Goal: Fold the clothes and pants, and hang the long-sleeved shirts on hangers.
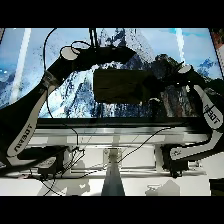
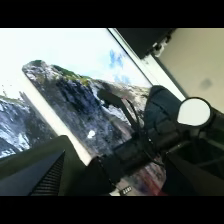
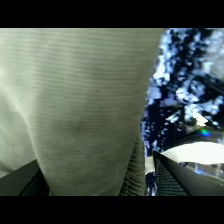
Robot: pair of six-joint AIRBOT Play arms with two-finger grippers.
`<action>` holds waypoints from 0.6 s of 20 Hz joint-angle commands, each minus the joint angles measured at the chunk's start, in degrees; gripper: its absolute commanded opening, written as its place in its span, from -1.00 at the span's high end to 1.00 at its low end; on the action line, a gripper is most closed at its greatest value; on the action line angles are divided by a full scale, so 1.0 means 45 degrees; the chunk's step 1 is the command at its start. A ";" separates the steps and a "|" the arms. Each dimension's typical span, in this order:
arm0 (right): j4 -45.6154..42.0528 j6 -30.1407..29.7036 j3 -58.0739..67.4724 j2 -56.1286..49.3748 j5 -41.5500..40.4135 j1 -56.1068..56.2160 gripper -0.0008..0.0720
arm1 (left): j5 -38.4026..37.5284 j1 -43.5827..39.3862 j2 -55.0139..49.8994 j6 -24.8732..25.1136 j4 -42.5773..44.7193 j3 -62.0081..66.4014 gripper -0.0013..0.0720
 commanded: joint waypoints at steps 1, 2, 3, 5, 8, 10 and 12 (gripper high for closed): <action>-0.1787 0.1190 -0.0053 -0.0078 -0.0525 0.0083 -0.90 | -0.0209 0.0015 0.0010 0.0102 0.0010 0.0005 -0.95; -0.1860 0.1190 -0.0019 -0.0078 -0.0413 0.0078 -0.90 | -0.0204 0.0015 0.0010 0.0097 0.0010 0.0005 -0.95; -0.1943 0.1190 0.0039 -0.0078 -0.0248 0.0078 -0.90 | -0.0204 0.0015 0.0005 0.0097 0.0010 0.0005 -0.95; -0.1812 0.1190 0.0117 -0.0092 0.0146 0.0078 -0.89 | -0.0204 0.0015 0.0000 0.0097 0.0010 0.0005 -0.95; -0.0136 0.0452 0.0117 -0.0520 0.0889 0.0476 -0.88 | -0.0204 0.0015 -0.0058 0.0097 0.0010 0.0005 -0.95; 0.1574 -0.0311 0.0117 -0.1127 0.0772 0.1253 -0.82 | -0.0204 0.0019 -0.0083 0.0097 0.0010 0.0005 -0.95; 0.3337 -0.1248 0.0121 -0.1379 -0.0389 0.2127 -0.07 | -0.0209 0.0092 -0.0078 0.0097 0.0010 0.0005 -0.95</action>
